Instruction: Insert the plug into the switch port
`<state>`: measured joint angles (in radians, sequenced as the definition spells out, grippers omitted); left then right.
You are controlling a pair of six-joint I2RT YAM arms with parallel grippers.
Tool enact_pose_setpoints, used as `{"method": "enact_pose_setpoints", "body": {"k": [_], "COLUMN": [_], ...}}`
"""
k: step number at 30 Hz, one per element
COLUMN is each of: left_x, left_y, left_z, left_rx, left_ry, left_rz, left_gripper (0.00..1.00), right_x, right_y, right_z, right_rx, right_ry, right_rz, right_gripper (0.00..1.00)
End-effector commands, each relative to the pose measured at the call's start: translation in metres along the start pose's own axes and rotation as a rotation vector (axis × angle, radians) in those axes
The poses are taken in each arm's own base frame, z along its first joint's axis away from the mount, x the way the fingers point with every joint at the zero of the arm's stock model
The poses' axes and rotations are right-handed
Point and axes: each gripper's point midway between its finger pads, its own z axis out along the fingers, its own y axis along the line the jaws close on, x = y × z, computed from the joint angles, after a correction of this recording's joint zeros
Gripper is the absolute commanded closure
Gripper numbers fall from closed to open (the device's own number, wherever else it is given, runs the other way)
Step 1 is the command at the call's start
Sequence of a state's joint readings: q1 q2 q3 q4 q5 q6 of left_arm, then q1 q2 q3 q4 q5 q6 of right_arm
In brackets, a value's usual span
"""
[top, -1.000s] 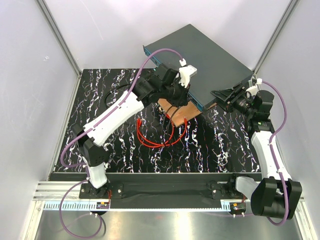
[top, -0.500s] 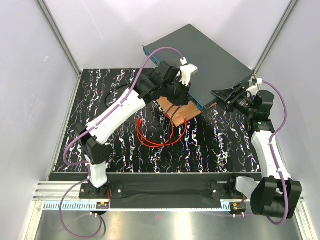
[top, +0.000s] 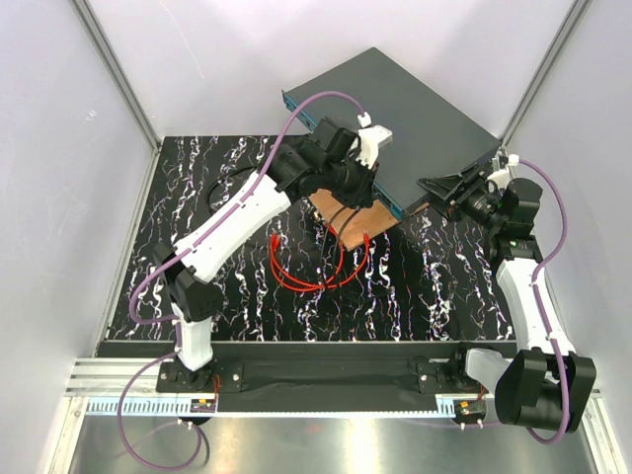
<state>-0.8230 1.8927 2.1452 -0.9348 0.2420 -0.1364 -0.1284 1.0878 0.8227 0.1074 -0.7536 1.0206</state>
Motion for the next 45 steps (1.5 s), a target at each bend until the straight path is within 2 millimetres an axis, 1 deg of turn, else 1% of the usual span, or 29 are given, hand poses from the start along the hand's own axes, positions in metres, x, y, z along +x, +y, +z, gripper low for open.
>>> {"method": "enact_pose_setpoints", "body": {"k": [1, 3, 6, 11, 14, 15, 18, 19, 21, 22, 24, 25, 26, 28, 29, 31, 32, 34, 35, 36, 37, 38, 39, 40, 41, 42, 43, 44, 45], "left_x": [-0.134, -0.142, -0.146, -0.142, -0.140, -0.140, -0.128, -0.128, -0.111, -0.110, -0.090, -0.089, -0.078, -0.064, -0.056, -0.037, -0.021, -0.003, 0.013, 0.024, 0.044, 0.055, 0.062, 0.071, 0.090, 0.098, 0.104, 0.121, 0.128], "left_y": [-0.032, -0.033, -0.033, -0.031, -0.032, -0.034, -0.033, -0.035, -0.031, -0.035, -0.026, -0.027, -0.022, -0.017, -0.017, -0.010, -0.007, 0.001, 0.007, 0.008, 0.019, 0.024, 0.025, 0.039, 0.049, 0.056, 0.070, 0.083, 0.093], "left_z": [-0.005, -0.010, -0.008, 0.004, 0.006, 0.001, -0.003, -0.017, -0.021, -0.040, -0.044, -0.063, -0.063, -0.074, -0.084, -0.092, -0.100, -0.108, -0.105, -0.117, -0.115, -0.117, -0.132, -0.137, -0.134, -0.138, -0.148, -0.143, -0.144], "left_rx": [0.114, 0.111, 0.109, 0.101, 0.108, 0.113, 0.106, 0.104, 0.098, 0.099, 0.074, 0.071, 0.062, 0.047, 0.039, 0.013, 0.006, -0.001, -0.005, -0.008, -0.011, -0.008, -0.011, -0.036, -0.047, -0.055, -0.095, -0.126, -0.161], "left_ry": [-0.505, -0.533, -0.543, -0.538, -0.533, -0.535, -0.494, -0.502, -0.455, -0.470, -0.415, -0.428, -0.402, -0.368, -0.360, -0.304, -0.266, -0.223, -0.180, -0.168, -0.124, -0.103, -0.122, -0.116, -0.086, -0.083, -0.098, -0.070, -0.068], "left_rz": [0.140, 0.167, 0.183, 0.205, 0.204, 0.206, 0.206, 0.210, 0.211, 0.226, 0.224, 0.231, 0.230, 0.217, 0.234, 0.222, 0.220, 0.202, 0.196, 0.195, 0.168, 0.174, 0.190, 0.173, 0.148, 0.128, 0.099, 0.068, 0.048], "left_gripper": [1.00, 1.00, 1.00, 1.00, 1.00, 1.00, 0.87, 0.74, 0.62, 0.53, 0.45, 0.43, 0.41, 0.39, 0.38, 0.38, 0.38, 0.37, 0.38, 0.37, 0.37, 0.37, 0.36, 0.36, 0.36, 0.36, 0.36, 0.36, 0.37], "right_x": [0.027, 0.027, 0.028, 0.027, 0.026, 0.025, 0.020, 0.017, 0.014, 0.011, 0.008, 0.006, 0.005, 0.003, 0.004, 0.004, 0.004, 0.004, 0.004, 0.004, 0.003, 0.003, 0.004, 0.002, 0.001, 0.002, -0.001, -0.003, -0.004], "right_y": [0.003, 0.003, 0.002, 0.006, 0.007, 0.007, 0.010, 0.013, 0.014, 0.016, 0.017, 0.018, 0.017, 0.017, 0.016, 0.014, 0.015, 0.014, 0.014, 0.012, 0.014, 0.015, 0.013, 0.015, 0.014, 0.013, 0.015, 0.015, 0.018], "right_z": [0.000, 0.001, 0.002, 0.004, 0.004, 0.005, 0.006, 0.007, 0.008, 0.010, 0.011, 0.011, 0.012, 0.012, 0.012, 0.012, 0.012, 0.010, 0.010, 0.010, 0.010, 0.009, 0.008, 0.007, 0.006, 0.002, 0.001, -0.001, -0.004], "right_rx": [-0.059, -0.058, -0.056, -0.063, -0.061, -0.060, -0.057, -0.055, -0.049, -0.042, -0.038, -0.036, -0.032, -0.026, -0.022, -0.020, -0.020, -0.007, -0.006, 0.004, 0.003, 0.003, 0.012, 0.013, 0.020, 0.034, 0.040, 0.048, 0.056], "right_ry": [0.115, 0.117, 0.121, 0.126, 0.123, 0.122, 0.106, 0.103, 0.102, 0.099, 0.094, 0.088, 0.089, 0.089, 0.091, 0.097, 0.099, 0.102, 0.104, 0.108, 0.111, 0.113, 0.121, 0.117, 0.115, 0.114, 0.103, 0.094, 0.088], "right_rz": [-0.125, -0.127, -0.128, -0.135, -0.135, -0.135, -0.139, -0.142, -0.150, -0.151, -0.154, -0.157, -0.153, -0.148, -0.142, -0.135, -0.136, -0.136, -0.138, -0.140, -0.143, -0.148, -0.152, -0.158, -0.160, -0.168, -0.179, -0.187, -0.206], "right_gripper": [1.00, 1.00, 1.00, 1.00, 1.00, 1.00, 1.00, 1.00, 1.00, 1.00, 1.00, 1.00, 1.00, 1.00, 1.00, 1.00, 1.00, 0.96, 0.95, 0.89, 0.83, 0.74, 0.66, 0.46, 0.35, 0.26, 0.14, 0.10, 0.03]}}
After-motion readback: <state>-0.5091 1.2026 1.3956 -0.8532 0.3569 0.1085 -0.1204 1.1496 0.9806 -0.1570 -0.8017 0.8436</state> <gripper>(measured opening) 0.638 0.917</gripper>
